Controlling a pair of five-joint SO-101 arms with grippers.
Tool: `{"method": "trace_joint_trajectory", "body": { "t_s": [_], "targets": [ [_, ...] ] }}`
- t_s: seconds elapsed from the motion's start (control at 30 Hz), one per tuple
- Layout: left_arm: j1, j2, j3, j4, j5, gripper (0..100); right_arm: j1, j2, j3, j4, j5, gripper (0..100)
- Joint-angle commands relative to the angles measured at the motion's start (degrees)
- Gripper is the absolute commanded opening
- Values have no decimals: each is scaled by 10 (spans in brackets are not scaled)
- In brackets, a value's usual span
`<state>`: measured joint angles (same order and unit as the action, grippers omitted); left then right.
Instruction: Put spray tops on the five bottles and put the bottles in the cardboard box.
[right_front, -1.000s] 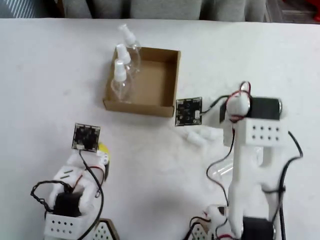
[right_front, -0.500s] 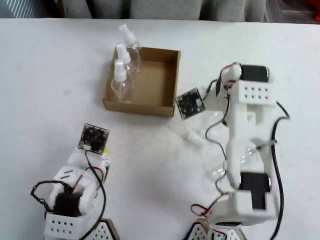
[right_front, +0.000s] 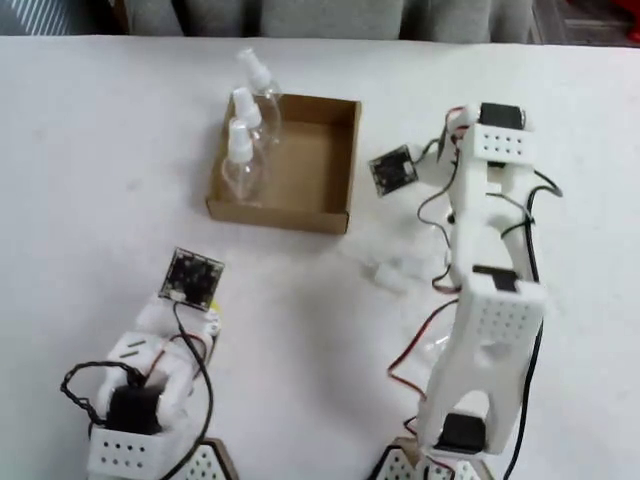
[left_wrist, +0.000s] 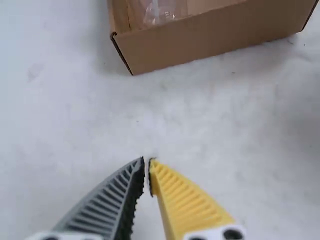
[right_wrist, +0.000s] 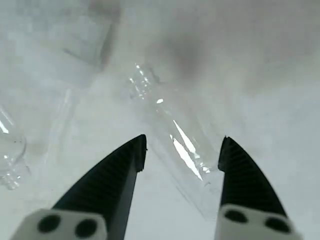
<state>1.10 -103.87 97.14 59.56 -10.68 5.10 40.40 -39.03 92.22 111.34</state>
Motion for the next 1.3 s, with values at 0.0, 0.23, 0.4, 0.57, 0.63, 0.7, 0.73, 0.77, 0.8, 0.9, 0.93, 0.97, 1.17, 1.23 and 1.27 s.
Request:
{"method": "trace_joint_trajectory", "body": {
  "t_s": [0.0,0.23,0.4,0.57,0.63,0.7,0.73,0.77,0.8,0.9,0.93,0.97,1.17,1.23,1.27],
  "targets": [
    [-5,-12,-2,5,-4,26,15,36,-83,27,7,212],
    [-5,-12,-2,5,-4,27,14,112,-128,42,5,210],
    [-5,-12,-2,5,-4,27,14,125,-129,34,2,144],
    [-5,-12,-2,5,-4,26,27,116,-145,7,-96,45],
    [-5,-12,-2,5,-4,27,36,111,-172,-5,-158,15],
    [-5,-12,-2,5,-4,27,49,108,-207,-7,-215,22],
    [-5,-12,-2,5,-4,27,54,107,-229,-3,-247,19],
    [-5,-12,-2,5,-4,27,61,106,-250,-2,-285,16],
    [-5,-12,-2,5,-4,27,70,106,-270,-1,-331,15],
    [-5,-12,-2,4,-4,27,101,106,-339,15,-469,15],
    [-5,-12,-2,4,-4,27,114,106,-365,27,-507,15],
    [-5,-12,-2,4,-4,27,124,106,-390,42,-542,15],
    [-4,-12,-2,4,-4,27,217,106,-471,68,-680,15],
    [-4,-12,-2,4,-4,27,248,105,-472,69,-684,15],
    [-4,-12,-2,4,-4,27,262,105,-472,69,-684,15]
  ]
}}
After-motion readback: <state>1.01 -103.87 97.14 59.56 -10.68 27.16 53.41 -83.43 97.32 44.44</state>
